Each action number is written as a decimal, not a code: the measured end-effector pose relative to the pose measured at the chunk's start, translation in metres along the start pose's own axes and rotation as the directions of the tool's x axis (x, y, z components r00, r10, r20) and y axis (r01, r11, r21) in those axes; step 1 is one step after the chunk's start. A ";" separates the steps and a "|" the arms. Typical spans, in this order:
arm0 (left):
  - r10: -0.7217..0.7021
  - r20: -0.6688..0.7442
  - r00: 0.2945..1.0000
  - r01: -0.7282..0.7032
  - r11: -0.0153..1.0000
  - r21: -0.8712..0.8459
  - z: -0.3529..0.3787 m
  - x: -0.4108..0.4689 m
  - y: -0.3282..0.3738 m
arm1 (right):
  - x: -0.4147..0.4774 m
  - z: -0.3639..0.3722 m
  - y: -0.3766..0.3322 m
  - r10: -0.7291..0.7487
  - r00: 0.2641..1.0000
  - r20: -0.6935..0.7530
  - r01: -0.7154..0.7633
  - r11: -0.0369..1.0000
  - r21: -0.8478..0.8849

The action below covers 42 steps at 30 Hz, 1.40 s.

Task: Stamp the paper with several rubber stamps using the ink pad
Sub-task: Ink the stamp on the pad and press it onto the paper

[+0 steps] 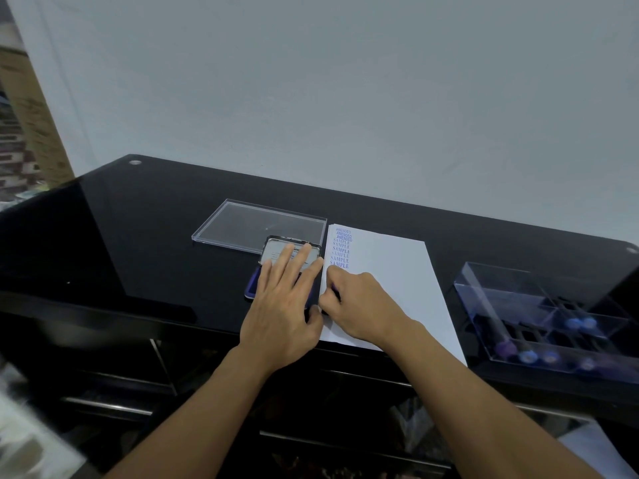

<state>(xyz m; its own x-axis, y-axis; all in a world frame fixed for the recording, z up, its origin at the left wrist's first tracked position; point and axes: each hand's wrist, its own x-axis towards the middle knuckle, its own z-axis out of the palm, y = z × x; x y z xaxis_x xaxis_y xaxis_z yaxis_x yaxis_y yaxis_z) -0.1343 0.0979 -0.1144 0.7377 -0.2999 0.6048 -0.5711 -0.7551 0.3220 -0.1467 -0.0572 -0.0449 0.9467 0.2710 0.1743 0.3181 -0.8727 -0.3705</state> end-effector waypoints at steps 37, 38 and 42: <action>-0.033 -0.017 0.999 0.033 0.999 0.042 0.000 0.000 0.002 | -0.002 0.010 -0.001 0.062 0.991 -0.117 -0.070 0.995 -0.068; -0.032 -0.018 0.999 0.033 0.999 0.043 0.000 0.000 0.002 | -0.002 0.010 -0.001 0.060 0.991 -0.120 -0.069 0.995 -0.069; -0.031 -0.016 0.999 0.032 0.998 0.052 0.001 0.000 0.002 | -0.003 0.011 -0.002 0.060 0.990 -0.130 -0.069 0.995 -0.067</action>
<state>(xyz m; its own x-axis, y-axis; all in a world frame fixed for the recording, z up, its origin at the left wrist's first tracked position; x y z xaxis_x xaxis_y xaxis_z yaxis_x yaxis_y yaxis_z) -0.1351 0.0961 -0.1145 0.7493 -0.2667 0.6061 -0.5275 -0.7937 0.3029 -0.1494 -0.0519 -0.0549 0.9491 0.1634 0.2692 0.2481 -0.9145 -0.3197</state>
